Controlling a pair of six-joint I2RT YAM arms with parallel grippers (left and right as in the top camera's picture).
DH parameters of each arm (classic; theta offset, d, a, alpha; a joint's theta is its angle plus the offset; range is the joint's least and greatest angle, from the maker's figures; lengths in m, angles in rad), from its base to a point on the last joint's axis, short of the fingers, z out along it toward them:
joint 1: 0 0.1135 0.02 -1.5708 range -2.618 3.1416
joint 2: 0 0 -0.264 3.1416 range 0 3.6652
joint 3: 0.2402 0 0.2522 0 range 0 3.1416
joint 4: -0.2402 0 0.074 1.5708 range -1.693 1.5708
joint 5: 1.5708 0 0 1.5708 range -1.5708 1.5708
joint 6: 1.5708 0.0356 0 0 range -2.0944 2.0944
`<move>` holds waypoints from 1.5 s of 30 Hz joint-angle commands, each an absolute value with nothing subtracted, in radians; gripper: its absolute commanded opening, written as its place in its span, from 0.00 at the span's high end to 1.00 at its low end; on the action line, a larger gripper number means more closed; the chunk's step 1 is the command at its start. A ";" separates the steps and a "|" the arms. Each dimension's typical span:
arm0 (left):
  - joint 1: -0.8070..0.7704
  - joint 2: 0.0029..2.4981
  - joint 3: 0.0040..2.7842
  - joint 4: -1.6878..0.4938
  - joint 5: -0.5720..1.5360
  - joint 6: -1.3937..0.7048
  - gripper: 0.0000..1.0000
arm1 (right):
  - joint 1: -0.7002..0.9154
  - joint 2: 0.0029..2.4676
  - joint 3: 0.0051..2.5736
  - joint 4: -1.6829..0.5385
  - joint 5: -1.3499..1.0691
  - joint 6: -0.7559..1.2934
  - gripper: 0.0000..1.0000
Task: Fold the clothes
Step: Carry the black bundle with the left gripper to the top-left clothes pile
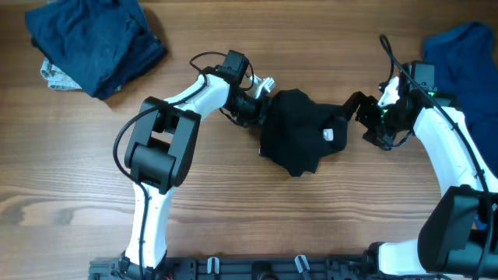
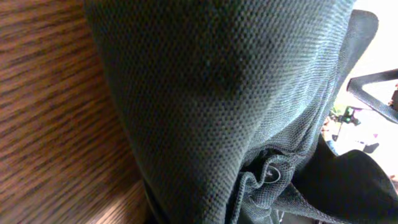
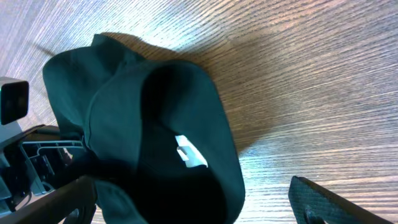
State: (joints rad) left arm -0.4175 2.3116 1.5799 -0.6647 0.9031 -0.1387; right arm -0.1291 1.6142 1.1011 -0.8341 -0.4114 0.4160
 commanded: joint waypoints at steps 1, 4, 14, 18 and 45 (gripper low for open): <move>-0.430 2.368 1.551 -0.637 0.799 -0.166 0.96 | -0.132 1.627 1.097 -0.836 -0.428 0.392 0.00; -0.429 2.363 1.551 -0.607 0.799 -0.166 0.96 | -0.132 1.627 1.097 -0.836 -0.427 0.392 0.01; -0.385 2.260 1.553 -0.485 0.645 -0.173 0.96 | -0.132 1.627 1.097 -0.850 -0.428 0.384 0.00; -0.335 2.220 1.553 -0.474 0.561 -0.173 0.96 | -0.132 1.627 1.097 -0.851 -0.428 0.385 0.01; -0.039 2.128 1.918 -0.407 0.406 -0.002 0.96 | -0.132 1.627 1.097 -0.913 -0.428 0.390 0.00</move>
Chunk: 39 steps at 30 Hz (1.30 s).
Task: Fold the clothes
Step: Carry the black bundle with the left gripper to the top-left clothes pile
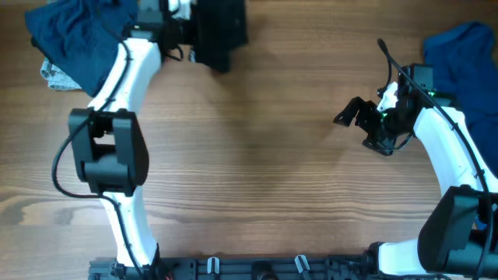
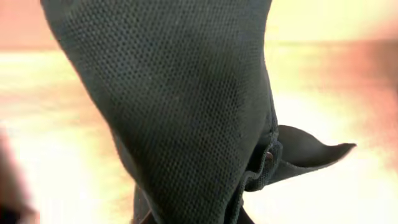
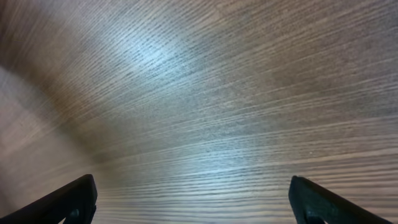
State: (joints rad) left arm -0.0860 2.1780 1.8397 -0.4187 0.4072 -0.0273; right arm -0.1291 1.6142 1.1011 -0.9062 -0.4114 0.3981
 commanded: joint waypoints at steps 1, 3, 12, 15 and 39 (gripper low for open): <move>-0.019 2.128 1.938 -0.407 0.406 -0.002 0.96 | -0.132 1.627 1.097 -0.916 -0.428 0.392 0.01; 0.016 2.128 1.969 -0.407 0.406 -0.003 0.96 | -0.132 1.627 1.097 -0.921 -0.428 0.393 0.01; 0.202 2.126 2.003 -0.408 0.399 -0.042 0.96 | -0.132 1.627 1.097 -0.937 -0.428 0.396 0.01; 0.266 2.126 2.003 -0.430 0.399 -0.045 0.96 | -0.132 1.627 1.097 -0.937 -0.428 0.396 0.01; 0.462 2.276 1.994 -0.564 0.294 -0.068 0.00 | -0.132 1.627 1.097 -0.963 -0.473 0.393 0.00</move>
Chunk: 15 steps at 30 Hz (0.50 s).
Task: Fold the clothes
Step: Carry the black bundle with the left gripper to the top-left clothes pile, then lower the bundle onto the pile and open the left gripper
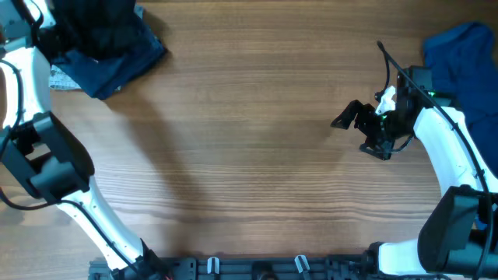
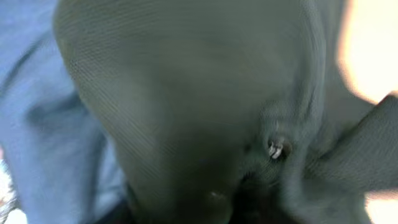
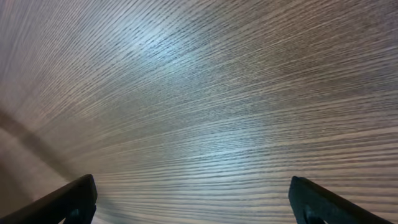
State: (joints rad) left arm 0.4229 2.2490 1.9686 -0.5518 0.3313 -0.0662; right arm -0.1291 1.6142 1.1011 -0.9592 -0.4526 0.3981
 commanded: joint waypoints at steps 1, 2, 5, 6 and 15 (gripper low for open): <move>0.468 2.276 1.994 -0.566 0.294 -0.068 0.00 | -0.132 1.627 1.097 -0.963 -0.474 0.393 0.00; 0.472 2.276 1.994 -0.565 0.294 -0.068 0.00 | -0.132 1.627 1.097 -0.963 -0.473 0.393 0.01; 0.478 2.267 1.994 -0.576 0.294 -0.068 0.00 | -0.132 1.627 1.097 -0.965 -0.475 0.392 0.01; 0.479 2.253 1.994 -0.591 0.294 -0.072 0.00 | -0.132 1.627 1.097 -0.967 -0.477 0.392 0.01; 0.456 2.072 1.996 -0.598 0.295 -0.143 0.09 | -0.132 1.627 1.097 -0.963 -0.477 0.367 0.01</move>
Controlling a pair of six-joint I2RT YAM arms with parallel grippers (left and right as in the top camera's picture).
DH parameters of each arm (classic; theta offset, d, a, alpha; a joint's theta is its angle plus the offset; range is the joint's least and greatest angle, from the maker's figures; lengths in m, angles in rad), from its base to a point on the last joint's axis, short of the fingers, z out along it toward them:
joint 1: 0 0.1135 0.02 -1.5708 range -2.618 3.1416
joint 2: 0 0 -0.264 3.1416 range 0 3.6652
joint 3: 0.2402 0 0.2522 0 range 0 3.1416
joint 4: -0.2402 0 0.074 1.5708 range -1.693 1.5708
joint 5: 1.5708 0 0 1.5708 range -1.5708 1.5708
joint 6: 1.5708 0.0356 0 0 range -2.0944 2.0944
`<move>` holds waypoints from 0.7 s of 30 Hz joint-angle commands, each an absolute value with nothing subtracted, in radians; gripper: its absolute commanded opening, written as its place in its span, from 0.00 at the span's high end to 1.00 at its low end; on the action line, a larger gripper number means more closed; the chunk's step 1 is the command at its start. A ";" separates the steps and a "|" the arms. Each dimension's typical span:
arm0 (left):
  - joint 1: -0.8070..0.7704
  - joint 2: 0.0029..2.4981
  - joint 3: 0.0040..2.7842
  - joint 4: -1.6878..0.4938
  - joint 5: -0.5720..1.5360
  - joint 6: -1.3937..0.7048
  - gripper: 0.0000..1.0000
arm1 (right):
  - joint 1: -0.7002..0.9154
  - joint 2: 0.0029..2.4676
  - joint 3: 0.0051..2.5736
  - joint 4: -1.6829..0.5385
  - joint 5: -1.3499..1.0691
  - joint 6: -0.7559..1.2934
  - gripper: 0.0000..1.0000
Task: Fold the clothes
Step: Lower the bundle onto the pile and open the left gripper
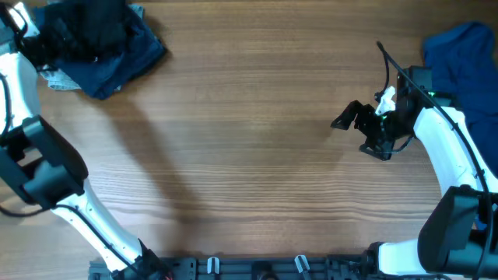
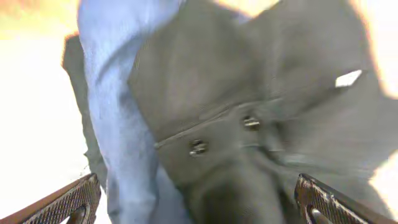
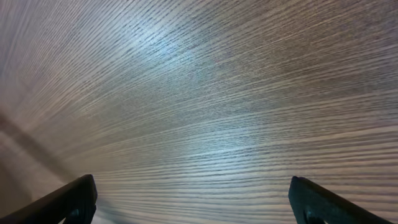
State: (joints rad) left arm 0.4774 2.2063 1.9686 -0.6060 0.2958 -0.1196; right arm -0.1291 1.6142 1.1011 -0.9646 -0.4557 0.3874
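The black garment [image 1: 87, 27] lies bunched on top of the dark blue pile [image 1: 117, 54] at the far left corner. In the left wrist view the black garment [image 2: 261, 106] shows two snaps and a white tag, with light blue cloth [image 2: 115, 93] beside it. My left gripper [image 1: 45, 40] [image 2: 199, 202] is open just over it, holding nothing. My right gripper [image 1: 356, 132] [image 3: 199, 202] is open above the bare wood at mid right.
A loose blue garment [image 1: 463, 47] lies at the far right edge behind the right arm. A patterned light cloth [image 1: 53, 76] sticks out from under the left pile. The wooden table [image 1: 249, 155] spans the whole view.
My left gripper was shut on the black garment over the left pile. It is now open, and the garment rests on the pile. The right arm has not moved.
The black garment lay folded at the table's middle, with my left gripper on it and my right gripper open beside it. Then my left gripper held it at the far edge, then over the blue pile. Now it lies there, let go.
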 commanded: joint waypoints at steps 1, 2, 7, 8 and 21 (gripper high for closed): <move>0.445 2.055 1.996 -0.593 0.295 -0.144 0.23 | -0.132 1.627 1.097 -0.962 -0.477 0.367 0.00; 0.432 2.043 1.996 -0.587 0.295 -0.144 0.48 | -0.132 1.627 1.097 -0.962 -0.477 0.367 0.00; 0.370 2.080 1.995 -0.590 0.282 -0.143 0.96 | -0.132 1.627 1.097 -0.962 -0.477 0.367 0.01; 0.363 2.096 1.995 -0.592 0.268 -0.144 0.96 | -0.132 1.627 1.097 -0.962 -0.477 0.366 0.01; 0.287 2.354 1.996 -0.525 0.412 -0.150 0.96 | -0.132 1.627 1.097 -0.962 -0.522 0.366 0.01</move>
